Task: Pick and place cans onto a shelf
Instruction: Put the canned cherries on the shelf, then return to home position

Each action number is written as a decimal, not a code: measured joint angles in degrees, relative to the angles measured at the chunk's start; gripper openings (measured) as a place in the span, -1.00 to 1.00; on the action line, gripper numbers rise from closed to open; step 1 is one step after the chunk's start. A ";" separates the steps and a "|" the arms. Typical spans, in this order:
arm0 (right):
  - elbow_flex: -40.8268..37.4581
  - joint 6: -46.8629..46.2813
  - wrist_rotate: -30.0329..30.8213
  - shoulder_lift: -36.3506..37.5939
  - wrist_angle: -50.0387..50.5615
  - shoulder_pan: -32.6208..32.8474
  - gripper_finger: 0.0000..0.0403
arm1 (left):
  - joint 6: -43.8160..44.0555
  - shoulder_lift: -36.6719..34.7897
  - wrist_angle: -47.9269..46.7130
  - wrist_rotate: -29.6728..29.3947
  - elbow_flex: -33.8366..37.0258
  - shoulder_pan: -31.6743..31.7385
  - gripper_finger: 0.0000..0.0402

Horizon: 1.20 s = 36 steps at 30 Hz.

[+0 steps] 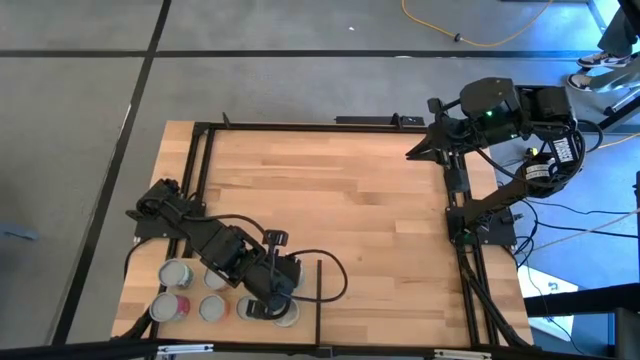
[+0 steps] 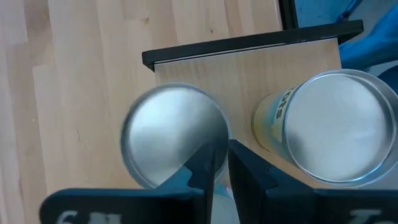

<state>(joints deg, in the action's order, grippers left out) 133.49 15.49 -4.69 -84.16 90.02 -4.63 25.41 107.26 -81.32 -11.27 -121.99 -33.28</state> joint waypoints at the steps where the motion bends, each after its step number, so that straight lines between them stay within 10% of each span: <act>1: 0.00 0.00 0.00 0.00 0.00 0.00 -0.84 | 0.00 0.00 0.04 0.00 0.00 0.00 -0.81; 17: 0.00 1.31 2.65 0.11 0.00 0.01 -0.97 | 0.79 -3.31 1.66 7.60 0.00 4.59 -1.00; 36: 0.00 1.07 2.52 12.33 0.00 -0.02 -0.99 | -3.25 -30.67 -8.55 -15.19 0.00 5.03 -1.00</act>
<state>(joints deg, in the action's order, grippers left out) 133.49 16.56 -2.17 -71.83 90.02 -4.64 22.16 76.60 -89.87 -26.46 -121.99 -28.25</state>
